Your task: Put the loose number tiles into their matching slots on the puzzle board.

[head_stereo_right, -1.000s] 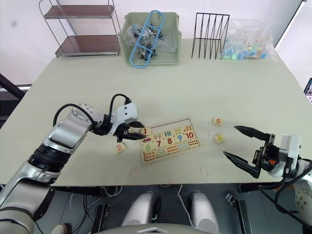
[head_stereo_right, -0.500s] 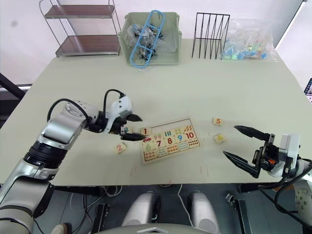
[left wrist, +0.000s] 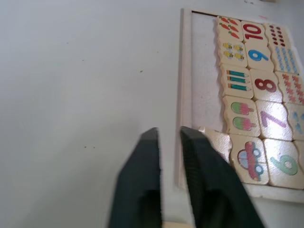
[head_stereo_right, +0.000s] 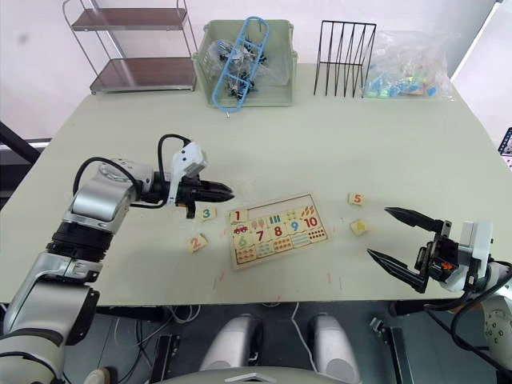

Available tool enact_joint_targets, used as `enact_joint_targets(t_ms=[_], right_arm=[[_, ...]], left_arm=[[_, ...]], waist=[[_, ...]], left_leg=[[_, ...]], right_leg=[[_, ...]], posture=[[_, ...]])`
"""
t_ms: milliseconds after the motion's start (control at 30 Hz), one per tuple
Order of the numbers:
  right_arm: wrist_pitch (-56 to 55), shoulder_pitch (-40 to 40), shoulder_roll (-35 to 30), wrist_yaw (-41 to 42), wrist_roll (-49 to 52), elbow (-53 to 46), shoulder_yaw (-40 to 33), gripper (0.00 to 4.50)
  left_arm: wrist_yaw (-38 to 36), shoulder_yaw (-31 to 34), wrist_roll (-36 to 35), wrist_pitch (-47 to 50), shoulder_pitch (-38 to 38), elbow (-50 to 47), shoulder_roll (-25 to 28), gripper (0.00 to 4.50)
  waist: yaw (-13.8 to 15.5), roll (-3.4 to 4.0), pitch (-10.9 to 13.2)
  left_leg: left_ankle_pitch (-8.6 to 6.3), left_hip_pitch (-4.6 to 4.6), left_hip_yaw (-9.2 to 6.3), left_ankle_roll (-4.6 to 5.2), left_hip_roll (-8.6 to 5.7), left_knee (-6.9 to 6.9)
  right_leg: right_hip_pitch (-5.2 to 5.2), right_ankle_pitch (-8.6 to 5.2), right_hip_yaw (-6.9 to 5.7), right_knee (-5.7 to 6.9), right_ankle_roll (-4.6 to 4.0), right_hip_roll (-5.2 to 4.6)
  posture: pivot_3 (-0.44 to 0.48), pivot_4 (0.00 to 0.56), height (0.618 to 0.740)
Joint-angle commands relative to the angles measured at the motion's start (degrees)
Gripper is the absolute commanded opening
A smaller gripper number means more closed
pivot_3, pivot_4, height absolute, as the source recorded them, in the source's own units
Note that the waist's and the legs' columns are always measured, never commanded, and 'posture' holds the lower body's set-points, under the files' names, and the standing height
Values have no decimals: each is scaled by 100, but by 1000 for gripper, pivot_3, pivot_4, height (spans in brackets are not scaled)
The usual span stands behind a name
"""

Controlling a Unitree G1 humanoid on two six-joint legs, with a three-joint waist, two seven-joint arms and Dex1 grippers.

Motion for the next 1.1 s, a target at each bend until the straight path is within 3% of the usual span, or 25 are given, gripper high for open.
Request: enact_joint_targets(t_ms=[33,400,1100], right_arm=[[-35,20,-11,-55,56,-245,-67,4500],[3,19,-32,-118,81,-303,-82,4500],[-101,39,-2,-14,62,-166,-130,4500]], left_arm=[[-293,-80,212,-876,-74,193,18,62],[-560,-205,674,-2111,-96,724,-51,62],[-656,-171,830,-2227,-103,854,-217,62]], waist=[[1,0,0],[0,0,0],[-1,0,0]], left_leg=[[0,0,0,0,0,0],[0,0,3,0,0,0],[0,-1,2,0,0,0]], right_leg=[[0,0,0,0,0,0],[0,0,0,0,0,0],[0,0,0,0,0,0]], posture=[[0,150,739],[0,150,739],[0,150,739]])
